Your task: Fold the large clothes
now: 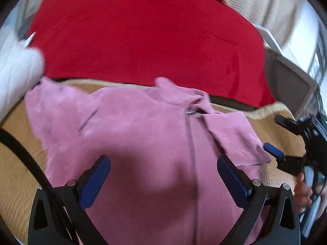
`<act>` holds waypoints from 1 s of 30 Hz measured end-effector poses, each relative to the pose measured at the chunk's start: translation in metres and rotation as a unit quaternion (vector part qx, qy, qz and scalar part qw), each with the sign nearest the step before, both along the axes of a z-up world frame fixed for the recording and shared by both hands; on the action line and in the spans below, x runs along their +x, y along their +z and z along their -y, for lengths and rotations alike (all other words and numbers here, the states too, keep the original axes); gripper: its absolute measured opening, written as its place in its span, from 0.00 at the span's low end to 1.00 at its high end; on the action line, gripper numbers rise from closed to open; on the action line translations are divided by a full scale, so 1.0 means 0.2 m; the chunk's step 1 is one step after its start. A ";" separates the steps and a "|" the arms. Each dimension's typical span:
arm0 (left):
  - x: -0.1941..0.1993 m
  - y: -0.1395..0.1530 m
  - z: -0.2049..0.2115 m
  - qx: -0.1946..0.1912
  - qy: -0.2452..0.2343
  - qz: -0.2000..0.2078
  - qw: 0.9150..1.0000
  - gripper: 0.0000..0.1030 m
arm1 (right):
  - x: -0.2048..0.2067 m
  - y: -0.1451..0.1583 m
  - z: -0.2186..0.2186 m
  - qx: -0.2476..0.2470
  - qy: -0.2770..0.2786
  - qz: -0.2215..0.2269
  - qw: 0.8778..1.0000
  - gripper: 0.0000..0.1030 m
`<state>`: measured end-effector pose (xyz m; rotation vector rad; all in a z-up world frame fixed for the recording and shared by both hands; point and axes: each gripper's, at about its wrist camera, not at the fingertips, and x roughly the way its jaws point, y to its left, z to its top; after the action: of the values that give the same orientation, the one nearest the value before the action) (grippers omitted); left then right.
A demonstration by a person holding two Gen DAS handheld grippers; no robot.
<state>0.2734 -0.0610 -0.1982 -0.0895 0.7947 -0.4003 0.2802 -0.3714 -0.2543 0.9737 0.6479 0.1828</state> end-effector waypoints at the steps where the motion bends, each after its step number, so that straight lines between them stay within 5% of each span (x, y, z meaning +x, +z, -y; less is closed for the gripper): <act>1: 0.01 0.01 0.07 0.004 -0.016 -0.005 1.000 1.00 | 0.00 -0.02 0.04 -0.008 -0.019 -0.010 1.000 0.78; 4: 0.08 -0.03 0.29 0.022 -0.070 -0.047 0.996 1.00 | 0.03 -0.09 0.08 -0.042 -0.057 -0.050 0.996 0.63; 6: 0.10 -0.07 0.37 0.013 -0.087 -0.067 0.994 0.93 | 0.05 -0.13 0.10 -0.025 -0.060 -0.057 0.996 0.41; 13: 0.17 -0.18 0.48 -0.016 -0.081 -0.102 0.991 0.64 | 0.02 -0.10 0.25 -0.015 -0.057 -0.061 0.996 0.40; 14: 0.18 -0.17 0.49 -0.018 -0.084 -0.099 0.991 0.51 | 0.02 -0.11 0.25 -0.015 -0.056 -0.066 0.996 0.40; 16: 0.20 -0.16 0.53 -0.004 -0.086 -0.090 0.992 0.43 | 0.00 -0.08 0.25 -0.015 -0.053 -0.075 0.996 0.40; 19: 0.22 -0.14 0.58 0.021 -0.097 -0.080 0.992 0.09 | 0.02 -0.08 0.23 -0.038 -0.044 -0.093 0.994 0.40; 22: 0.24 -0.10 0.54 0.013 -0.095 -0.085 0.992 0.06 | 0.04 -0.07 0.17 -0.065 -0.035 -0.095 0.993 0.40; 30: 0.14 0.24 0.22 0.056 -0.074 0.014 0.996 0.05 | 0.05 0.03 0.03 -0.131 -0.018 -0.066 0.989 0.40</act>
<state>0.3017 -0.1055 -0.1505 0.0807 0.7975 -0.4946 0.2912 -0.3768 -0.2492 0.7474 0.7549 -0.0001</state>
